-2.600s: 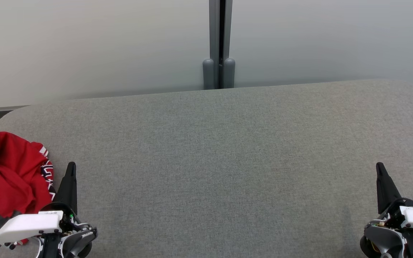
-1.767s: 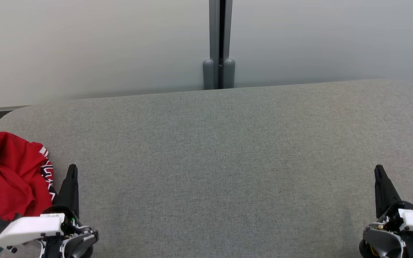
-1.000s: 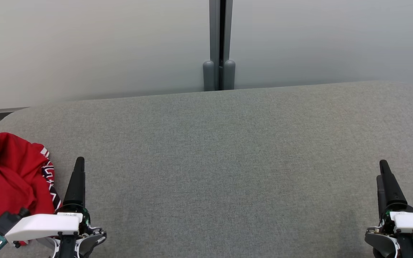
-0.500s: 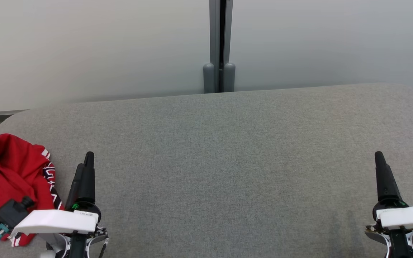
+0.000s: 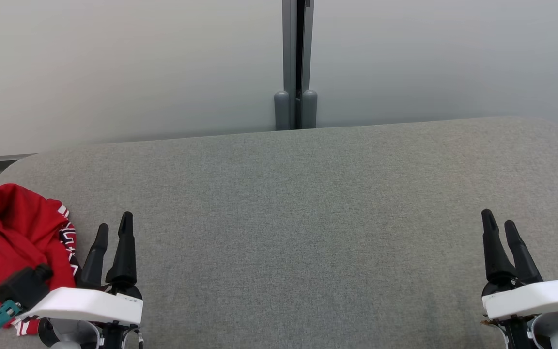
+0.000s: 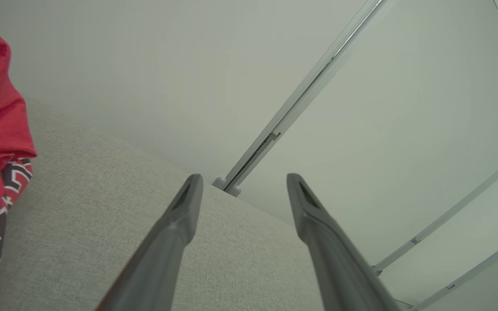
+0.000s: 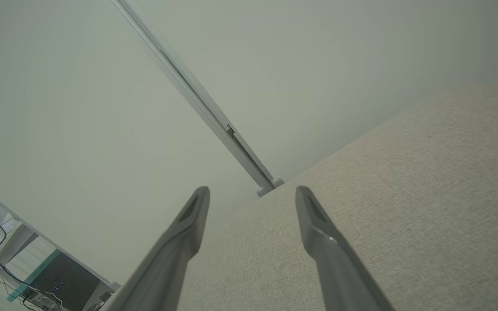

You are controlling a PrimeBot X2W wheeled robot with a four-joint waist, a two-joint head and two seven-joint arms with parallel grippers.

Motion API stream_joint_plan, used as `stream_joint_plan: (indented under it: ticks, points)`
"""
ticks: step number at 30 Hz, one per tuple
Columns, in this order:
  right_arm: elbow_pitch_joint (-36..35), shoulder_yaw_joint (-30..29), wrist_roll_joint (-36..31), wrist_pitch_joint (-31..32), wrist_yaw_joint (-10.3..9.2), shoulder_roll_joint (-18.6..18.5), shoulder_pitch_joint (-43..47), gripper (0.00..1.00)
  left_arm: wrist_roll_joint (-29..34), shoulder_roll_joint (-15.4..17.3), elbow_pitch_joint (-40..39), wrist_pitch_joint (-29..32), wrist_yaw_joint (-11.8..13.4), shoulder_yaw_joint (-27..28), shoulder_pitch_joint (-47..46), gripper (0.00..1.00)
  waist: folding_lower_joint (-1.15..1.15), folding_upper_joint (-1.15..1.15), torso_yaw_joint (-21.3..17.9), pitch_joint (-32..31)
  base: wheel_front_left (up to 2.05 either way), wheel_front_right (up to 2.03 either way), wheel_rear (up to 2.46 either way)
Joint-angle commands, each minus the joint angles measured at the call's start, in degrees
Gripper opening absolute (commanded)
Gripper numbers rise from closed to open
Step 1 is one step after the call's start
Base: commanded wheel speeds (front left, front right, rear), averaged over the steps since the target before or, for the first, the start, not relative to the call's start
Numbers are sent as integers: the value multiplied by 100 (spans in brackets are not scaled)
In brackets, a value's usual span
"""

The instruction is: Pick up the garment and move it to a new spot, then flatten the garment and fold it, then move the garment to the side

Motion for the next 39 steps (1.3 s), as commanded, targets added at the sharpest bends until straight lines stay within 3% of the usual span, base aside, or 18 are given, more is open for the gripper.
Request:
stream_joint_plan:
  ticks: [1,20,39]
  points:
    - [-86,44,-258,-41,16,-65,-39,100,249,76,-73,-58,17,-14,-44,100,0,0,-1,-8,0,0,0]
    - [-57,226,-1681,-71,20,-88,127,100,1566,141,202,-354,137,-108,88,100,0,0,19,-128,0,0,0]
    - [68,272,-2655,-176,24,-32,300,100,2598,171,613,-616,172,-211,161,100,0,0,47,-256,0,0,0]
